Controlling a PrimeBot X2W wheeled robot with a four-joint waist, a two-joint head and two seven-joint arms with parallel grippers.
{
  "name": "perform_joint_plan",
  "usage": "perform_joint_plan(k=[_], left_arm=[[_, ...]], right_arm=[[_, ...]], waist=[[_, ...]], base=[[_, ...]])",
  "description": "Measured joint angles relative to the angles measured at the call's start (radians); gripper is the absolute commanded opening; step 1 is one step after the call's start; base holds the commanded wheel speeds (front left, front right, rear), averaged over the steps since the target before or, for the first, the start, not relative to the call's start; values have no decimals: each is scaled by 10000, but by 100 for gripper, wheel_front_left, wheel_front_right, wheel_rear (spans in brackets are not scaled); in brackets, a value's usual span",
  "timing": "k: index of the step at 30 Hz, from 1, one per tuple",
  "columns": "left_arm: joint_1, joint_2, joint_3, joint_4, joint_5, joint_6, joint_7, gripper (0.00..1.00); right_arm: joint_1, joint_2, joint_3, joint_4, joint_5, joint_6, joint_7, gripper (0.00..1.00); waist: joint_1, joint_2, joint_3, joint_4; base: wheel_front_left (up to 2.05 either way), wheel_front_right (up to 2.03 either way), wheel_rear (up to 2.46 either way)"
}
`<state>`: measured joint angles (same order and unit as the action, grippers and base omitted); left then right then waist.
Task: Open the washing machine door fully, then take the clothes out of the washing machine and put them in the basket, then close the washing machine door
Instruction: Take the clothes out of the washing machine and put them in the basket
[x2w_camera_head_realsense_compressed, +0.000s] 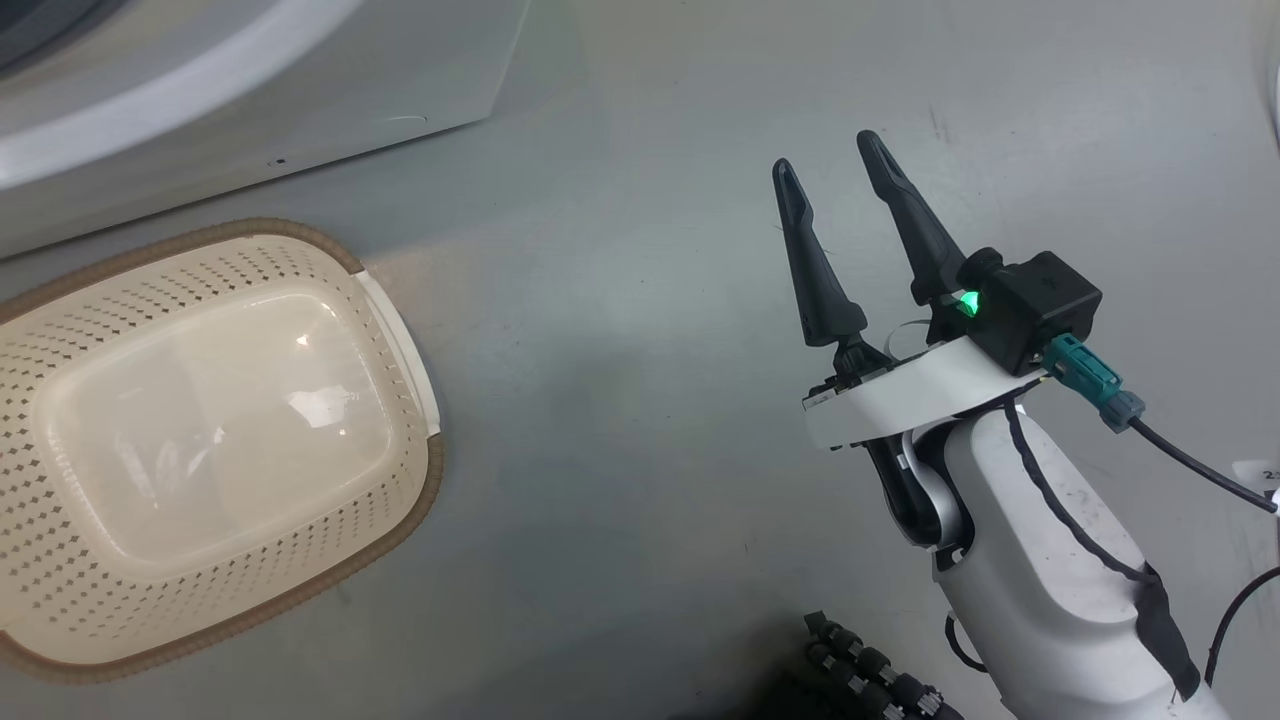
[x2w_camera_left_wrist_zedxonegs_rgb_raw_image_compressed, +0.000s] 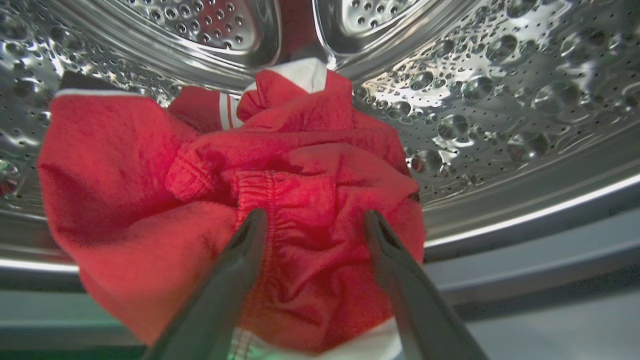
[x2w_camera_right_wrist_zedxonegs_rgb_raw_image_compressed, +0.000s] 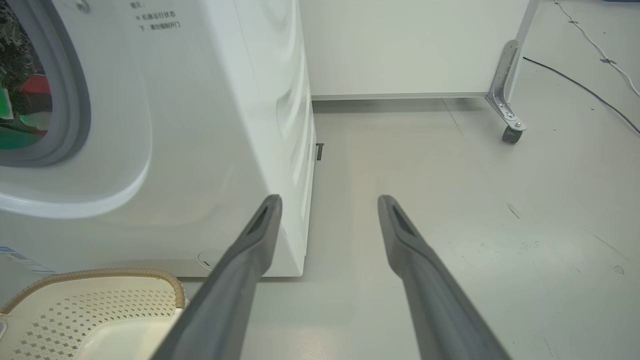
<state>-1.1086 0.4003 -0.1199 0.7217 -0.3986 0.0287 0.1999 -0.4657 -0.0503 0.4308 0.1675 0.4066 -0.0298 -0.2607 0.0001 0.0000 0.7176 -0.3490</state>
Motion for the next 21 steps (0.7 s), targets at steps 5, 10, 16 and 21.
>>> perform_joint_plan(k=[5, 10, 16, 21], left_arm=[[-212, 6, -155, 466, 157, 92, 453, 100], [-456, 6, -278, 757, 222, 159, 717, 0], [-612, 2, -443, 988, 316, 159, 851, 0], [-627, -8, -545, 1053, 487, 144, 652, 0]], right_arm=[[-21, 2, 79, 2, 44, -44, 0, 100], [-90, 2, 138, 12, 52, -82, 0, 100], [-195, 2, 217, 38, 52, -84, 0, 100], [-196, 2, 209, 81, 52, -98, 0, 100]], waist=[[0, 0, 9, 1], [-1, 0, 4, 13], [0, 0, -32, 16], [-1, 0, -85, 36]], base=[[0, 0, 0], [0, 0, 0], [0, 0, 0], [0, 0, 0]])
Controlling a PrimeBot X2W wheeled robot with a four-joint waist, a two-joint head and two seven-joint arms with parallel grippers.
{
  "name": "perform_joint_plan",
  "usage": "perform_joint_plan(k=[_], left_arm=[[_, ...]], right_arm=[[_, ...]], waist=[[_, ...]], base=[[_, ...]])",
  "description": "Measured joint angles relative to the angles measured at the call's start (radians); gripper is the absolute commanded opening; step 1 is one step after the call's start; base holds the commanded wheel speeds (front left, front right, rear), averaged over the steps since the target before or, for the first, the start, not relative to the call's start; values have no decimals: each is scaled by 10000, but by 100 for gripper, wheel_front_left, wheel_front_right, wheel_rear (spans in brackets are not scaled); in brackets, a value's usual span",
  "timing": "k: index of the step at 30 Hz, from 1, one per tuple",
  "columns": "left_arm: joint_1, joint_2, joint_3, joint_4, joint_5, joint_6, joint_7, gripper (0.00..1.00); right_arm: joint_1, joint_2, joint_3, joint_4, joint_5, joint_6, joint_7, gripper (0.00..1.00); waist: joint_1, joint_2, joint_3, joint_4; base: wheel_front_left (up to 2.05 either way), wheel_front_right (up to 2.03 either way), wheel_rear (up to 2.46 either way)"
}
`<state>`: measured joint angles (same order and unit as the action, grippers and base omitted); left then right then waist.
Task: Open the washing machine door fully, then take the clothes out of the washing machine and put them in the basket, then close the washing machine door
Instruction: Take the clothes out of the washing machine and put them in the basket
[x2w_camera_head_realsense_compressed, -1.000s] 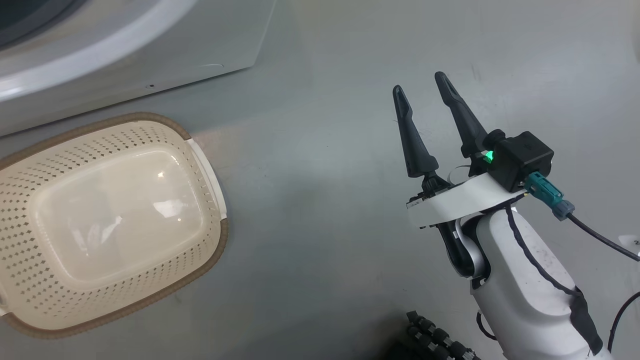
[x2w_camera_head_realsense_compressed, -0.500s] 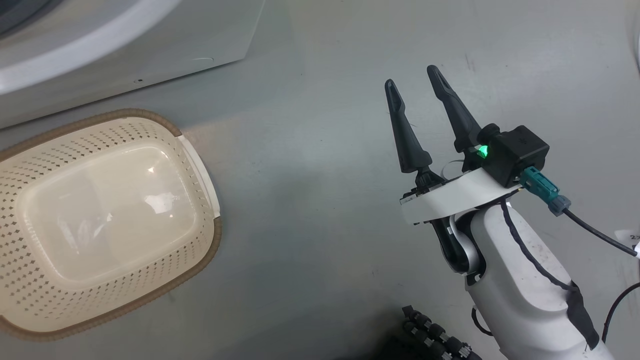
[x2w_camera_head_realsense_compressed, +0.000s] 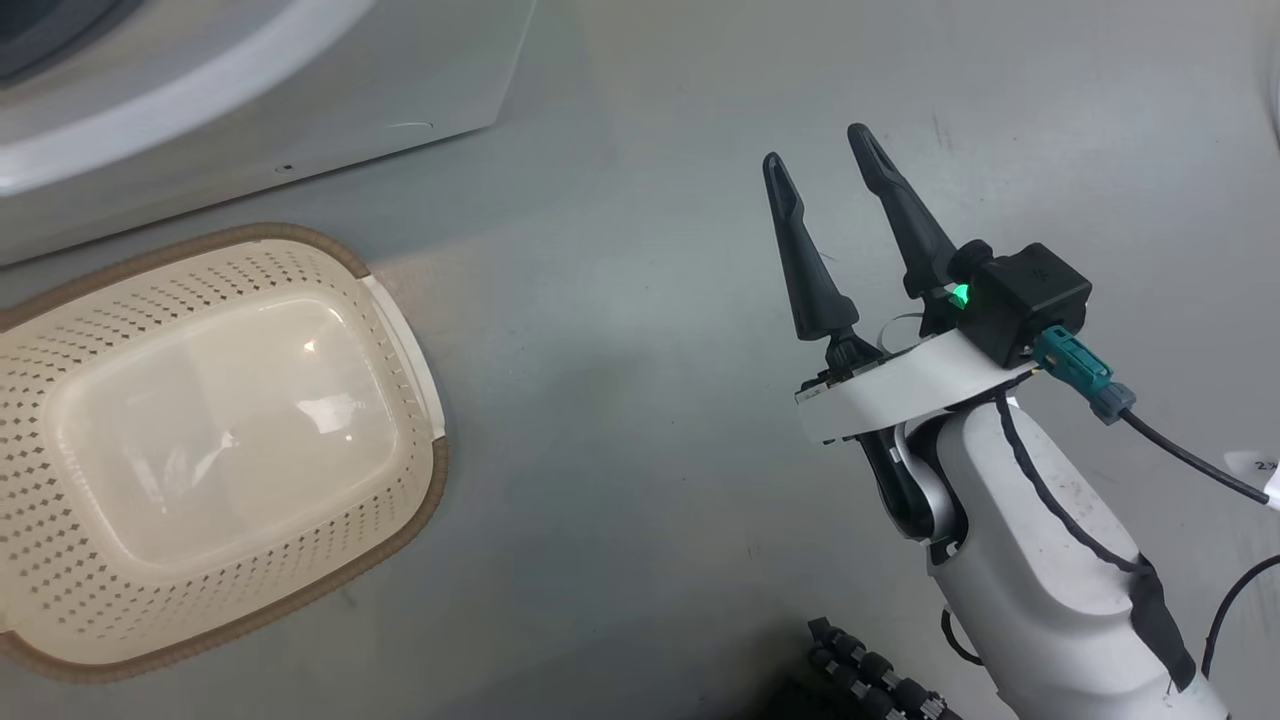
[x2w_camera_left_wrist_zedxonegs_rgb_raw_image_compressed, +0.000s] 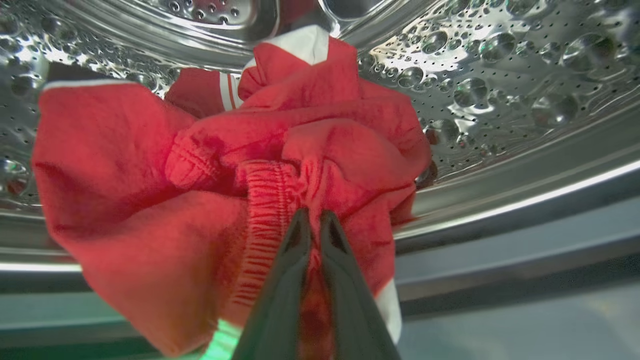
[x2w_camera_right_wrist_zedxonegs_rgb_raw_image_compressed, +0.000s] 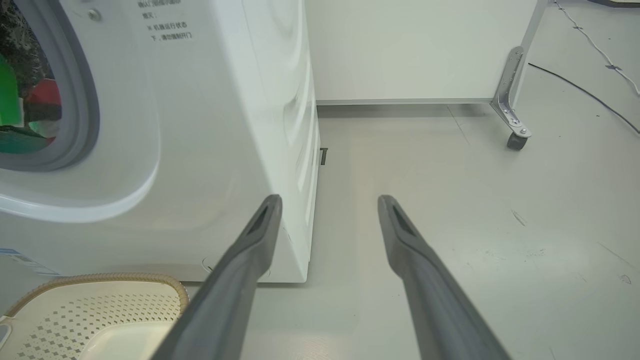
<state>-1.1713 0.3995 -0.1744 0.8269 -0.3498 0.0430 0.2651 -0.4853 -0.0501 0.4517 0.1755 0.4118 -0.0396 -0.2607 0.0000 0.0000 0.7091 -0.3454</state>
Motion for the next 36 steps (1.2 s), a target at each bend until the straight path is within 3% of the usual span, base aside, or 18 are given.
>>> perform_joint_plan(k=[14, 36], left_arm=[[176, -623, -8, -155, -117, -399, -1682, 0], [3557, -1856, 468, -548, -1007, -612, -4790, 0]], right_arm=[[4, -6, -240, 284, -100, -69, 0, 100], [771, -33, -621, 934, -408, 21, 0, 100]], waist=[[0, 0, -590, 397], [-1, 0, -2531, 1266]], base=[[0, 0, 0], [0, 0, 0]])
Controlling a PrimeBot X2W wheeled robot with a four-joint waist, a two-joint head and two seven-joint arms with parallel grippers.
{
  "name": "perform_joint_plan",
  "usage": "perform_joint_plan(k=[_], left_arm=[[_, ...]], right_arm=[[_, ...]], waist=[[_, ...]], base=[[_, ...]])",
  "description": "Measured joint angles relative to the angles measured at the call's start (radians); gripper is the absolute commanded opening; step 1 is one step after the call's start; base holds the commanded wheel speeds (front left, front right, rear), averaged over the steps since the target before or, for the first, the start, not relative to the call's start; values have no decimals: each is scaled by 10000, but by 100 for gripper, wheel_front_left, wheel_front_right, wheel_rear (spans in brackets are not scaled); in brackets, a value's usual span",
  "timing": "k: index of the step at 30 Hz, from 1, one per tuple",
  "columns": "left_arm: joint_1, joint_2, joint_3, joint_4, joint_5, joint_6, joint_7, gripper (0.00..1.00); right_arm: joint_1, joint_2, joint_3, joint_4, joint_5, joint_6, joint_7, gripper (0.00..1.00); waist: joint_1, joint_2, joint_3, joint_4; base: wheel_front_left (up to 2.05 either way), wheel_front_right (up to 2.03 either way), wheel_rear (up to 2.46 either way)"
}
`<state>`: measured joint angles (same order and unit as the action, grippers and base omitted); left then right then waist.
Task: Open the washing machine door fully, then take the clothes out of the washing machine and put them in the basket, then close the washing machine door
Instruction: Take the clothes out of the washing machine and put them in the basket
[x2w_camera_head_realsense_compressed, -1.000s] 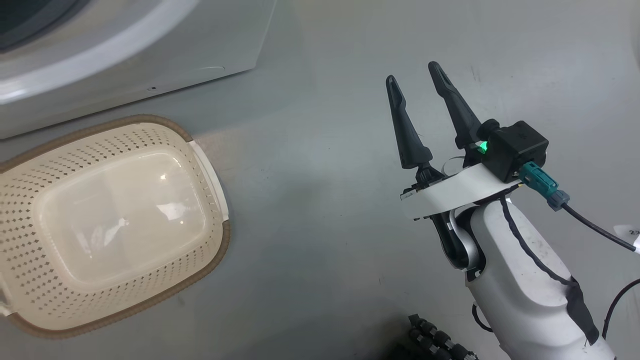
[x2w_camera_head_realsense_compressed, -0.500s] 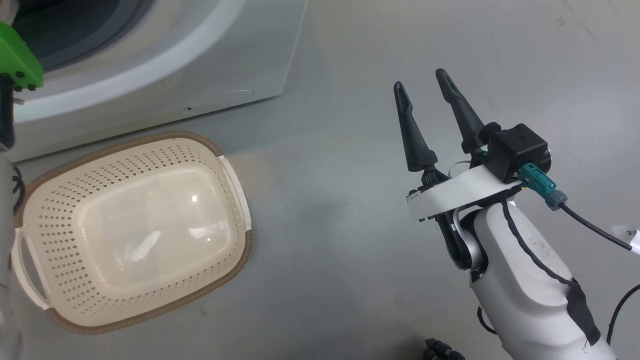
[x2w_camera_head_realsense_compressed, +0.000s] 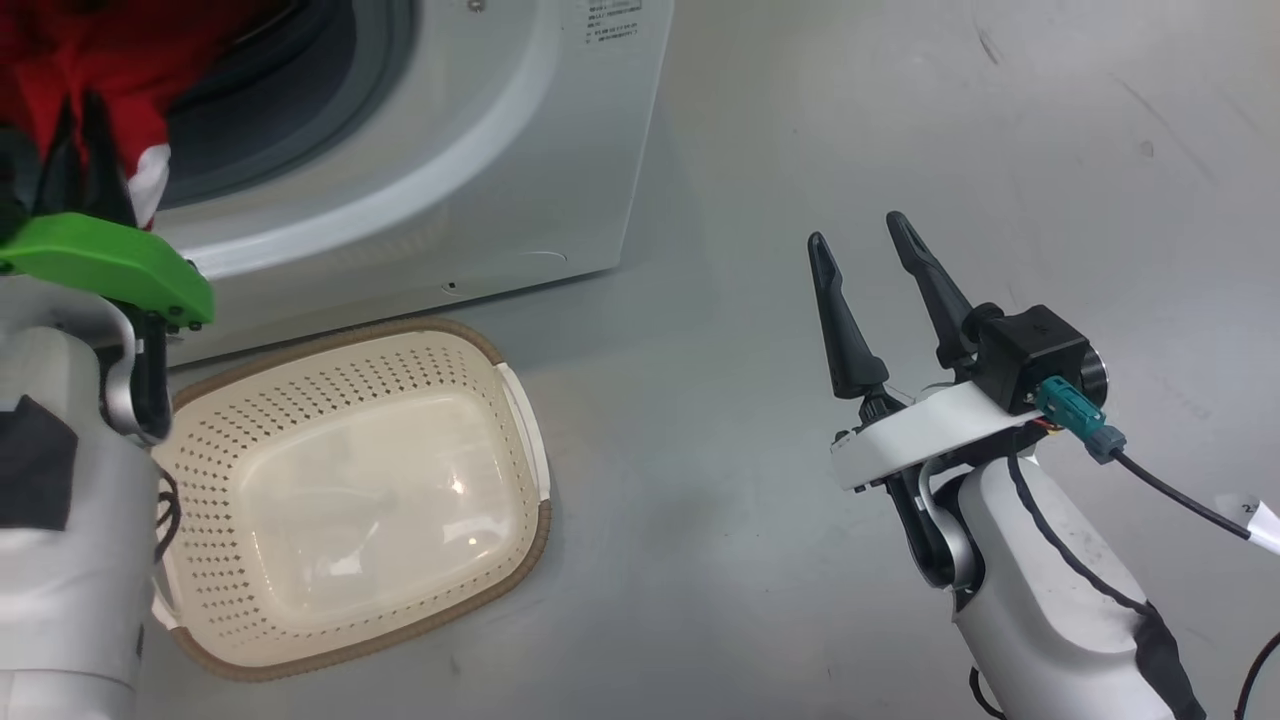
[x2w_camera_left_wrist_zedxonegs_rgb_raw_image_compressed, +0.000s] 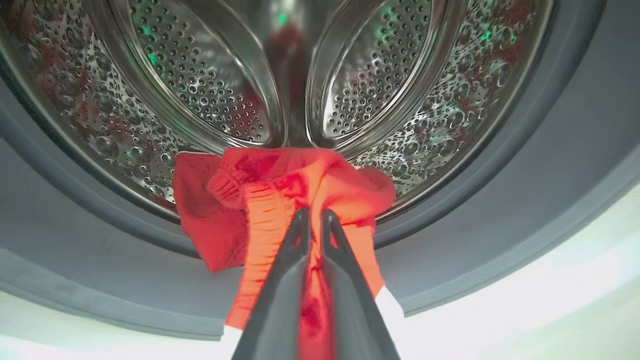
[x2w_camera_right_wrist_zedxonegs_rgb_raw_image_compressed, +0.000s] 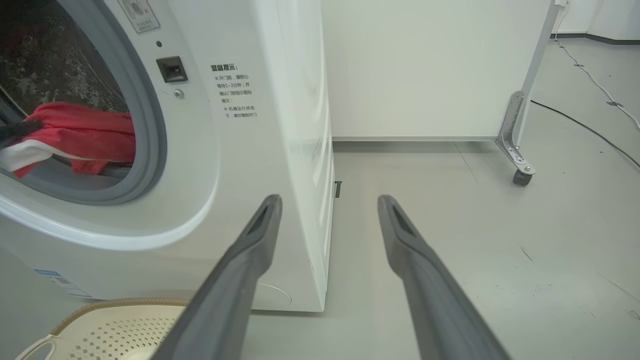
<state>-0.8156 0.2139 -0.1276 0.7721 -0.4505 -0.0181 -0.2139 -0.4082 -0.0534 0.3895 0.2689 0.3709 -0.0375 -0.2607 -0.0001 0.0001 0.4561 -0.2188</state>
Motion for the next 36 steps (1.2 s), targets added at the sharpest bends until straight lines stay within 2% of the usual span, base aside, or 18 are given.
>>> perform_joint_plan(k=[5, 18, 26, 36], left_arm=[[605, -382, -33, -546, -40, -52, -265, 0], [1890, -497, -63, -2464, 410, 42, -382, 0], [2383, -640, 265, -4633, 727, 326, -384, 0], [3512, -773, 339, -6661, 1093, 573, -430, 0]], right_arm=[[334, -6, -236, 117, -144, 0, 0, 100], [1084, -8, -550, 385, -297, 167, 0, 100], [1476, -6, -608, 522, -395, 280, 0, 100], [1961, -6, -683, 600, -493, 449, 0, 100]], waist=[[0, 0, -569, 299], [0, 0, -1817, 852], [0, 0, -2512, 1074], [0, 0, -3285, 1202]], base=[[0, 0, 0], [0, 0, 0], [0, 0, 0], [0, 0, 0]])
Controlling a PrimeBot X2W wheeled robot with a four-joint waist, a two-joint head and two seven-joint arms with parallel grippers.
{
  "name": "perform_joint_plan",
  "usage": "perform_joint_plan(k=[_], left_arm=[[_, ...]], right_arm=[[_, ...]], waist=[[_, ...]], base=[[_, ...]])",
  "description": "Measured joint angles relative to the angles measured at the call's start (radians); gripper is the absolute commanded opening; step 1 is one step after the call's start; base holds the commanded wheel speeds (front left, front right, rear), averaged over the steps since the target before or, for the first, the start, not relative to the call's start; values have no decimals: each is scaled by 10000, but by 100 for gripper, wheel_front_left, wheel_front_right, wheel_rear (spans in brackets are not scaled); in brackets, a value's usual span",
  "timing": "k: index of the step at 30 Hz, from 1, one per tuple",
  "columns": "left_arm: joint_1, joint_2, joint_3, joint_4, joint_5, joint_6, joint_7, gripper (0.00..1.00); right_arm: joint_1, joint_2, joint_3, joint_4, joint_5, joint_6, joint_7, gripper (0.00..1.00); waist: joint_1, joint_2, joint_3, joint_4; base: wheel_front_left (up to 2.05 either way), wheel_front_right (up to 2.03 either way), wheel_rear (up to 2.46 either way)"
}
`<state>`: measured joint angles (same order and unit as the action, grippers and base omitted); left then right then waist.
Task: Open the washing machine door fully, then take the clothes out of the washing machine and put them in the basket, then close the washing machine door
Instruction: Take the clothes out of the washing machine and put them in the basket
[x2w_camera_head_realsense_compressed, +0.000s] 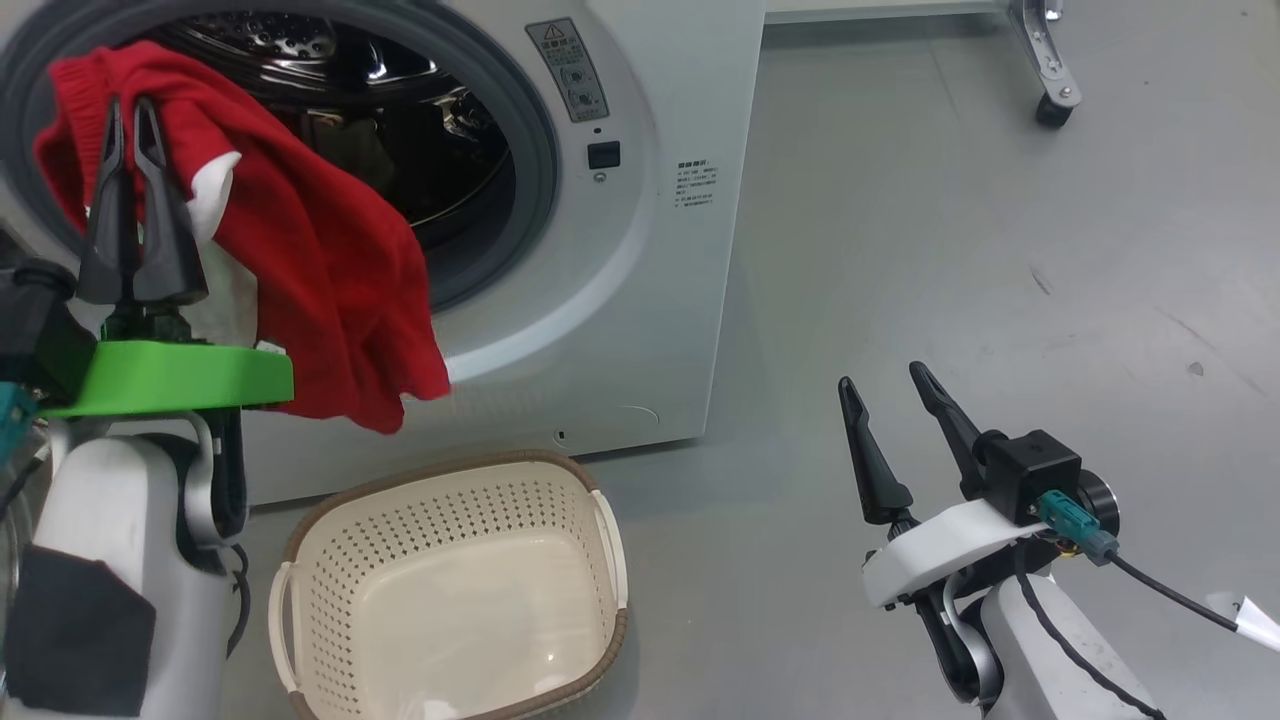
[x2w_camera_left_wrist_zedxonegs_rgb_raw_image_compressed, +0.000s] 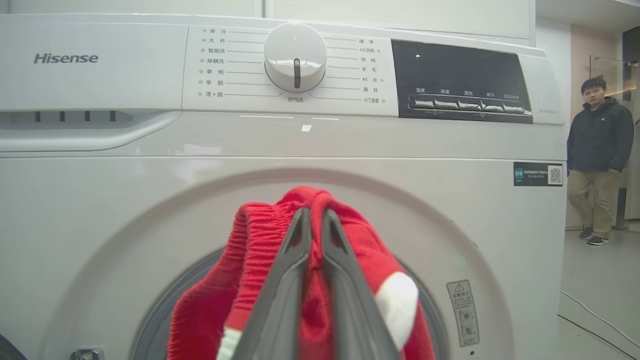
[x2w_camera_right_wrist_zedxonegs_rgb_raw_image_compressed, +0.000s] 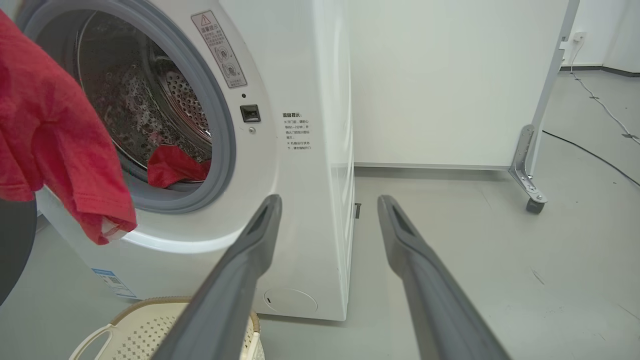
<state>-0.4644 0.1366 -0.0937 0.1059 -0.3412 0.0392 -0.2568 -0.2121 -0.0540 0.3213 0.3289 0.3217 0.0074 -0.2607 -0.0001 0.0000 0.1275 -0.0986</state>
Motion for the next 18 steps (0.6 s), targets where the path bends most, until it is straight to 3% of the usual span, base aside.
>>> perform_joint_plan(k=[10, 18], left_arm=[[1949, -389, -431, -502, -33, 174, 125, 0], [3229, -614, -930, -2, -314, 182, 727, 0]], right_arm=[[173, 2, -6, -125, -77, 21, 0, 100], [159, 2, 23, -359, -92, 92, 0, 100]], waist=[[0, 0, -113, 0], [0, 0, 179, -85]], base=[[0, 0, 0], [0, 0, 0]])
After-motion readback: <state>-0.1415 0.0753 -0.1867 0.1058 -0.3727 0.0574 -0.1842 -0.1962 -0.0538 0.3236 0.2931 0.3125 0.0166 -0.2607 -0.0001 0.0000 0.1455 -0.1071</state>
